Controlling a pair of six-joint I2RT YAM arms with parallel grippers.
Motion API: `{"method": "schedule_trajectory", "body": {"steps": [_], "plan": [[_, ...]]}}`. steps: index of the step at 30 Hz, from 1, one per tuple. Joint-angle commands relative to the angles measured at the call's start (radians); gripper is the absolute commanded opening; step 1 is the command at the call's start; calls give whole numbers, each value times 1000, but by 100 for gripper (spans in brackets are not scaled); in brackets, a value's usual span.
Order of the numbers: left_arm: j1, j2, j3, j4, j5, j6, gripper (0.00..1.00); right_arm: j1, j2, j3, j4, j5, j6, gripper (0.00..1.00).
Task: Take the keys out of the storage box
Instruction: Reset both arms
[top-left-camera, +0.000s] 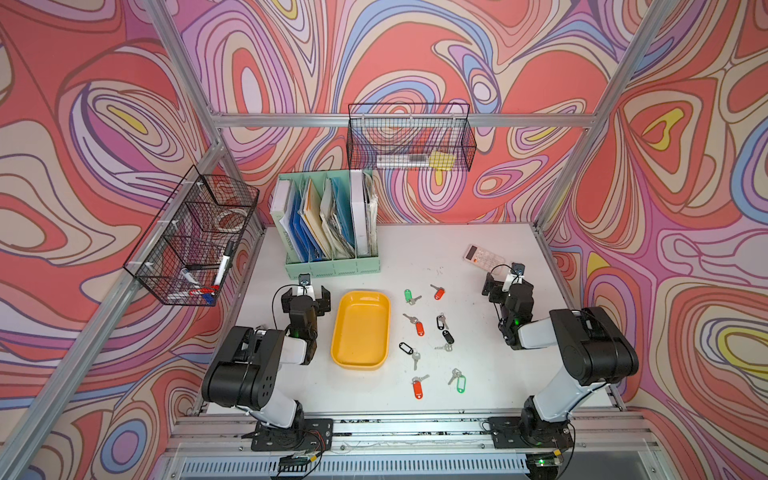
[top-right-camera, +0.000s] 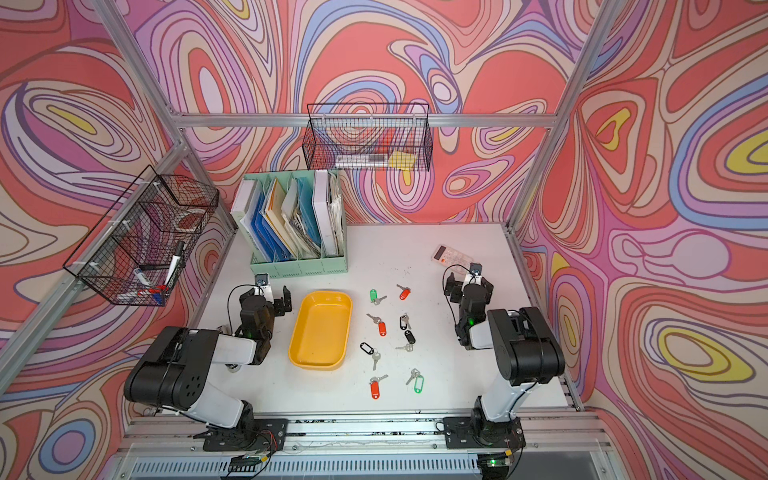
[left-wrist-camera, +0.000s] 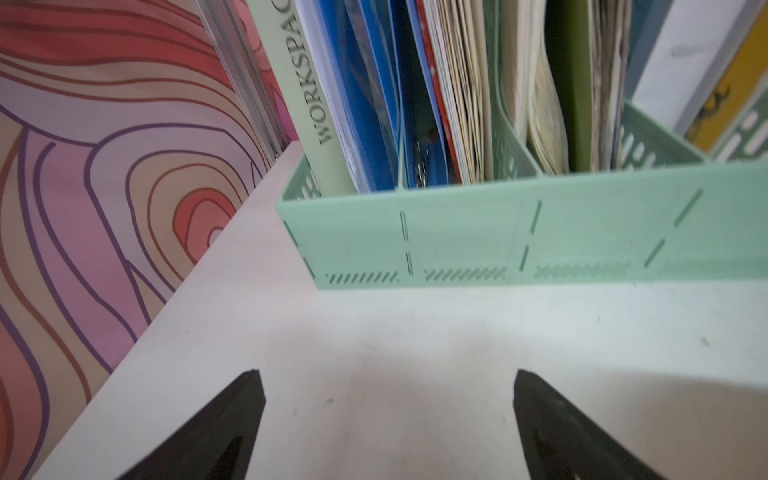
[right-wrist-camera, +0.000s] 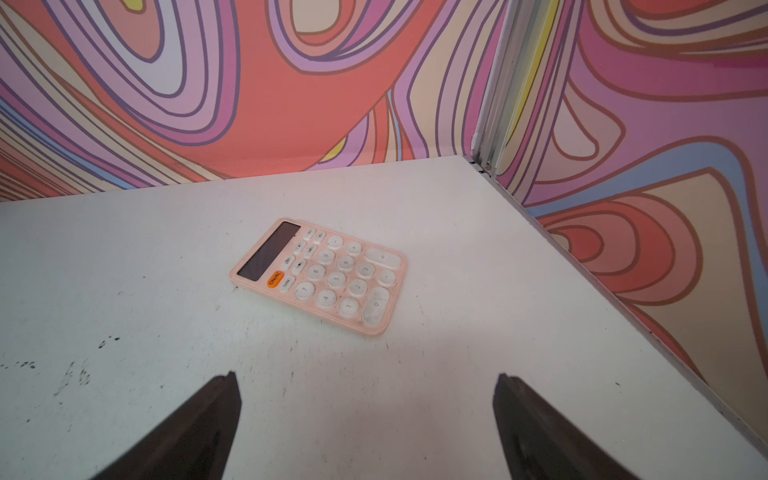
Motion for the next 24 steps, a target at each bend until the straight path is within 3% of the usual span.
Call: {"method": "schedule_trajectory", "body": {"steps": [1, 24], "plan": [[24, -15, 2, -91, 27, -47, 99, -4, 3, 6, -6, -3, 6, 98], [24, -15, 1, -88, 29, -49, 99, -4, 4, 4, -5, -4, 6, 98]]}}
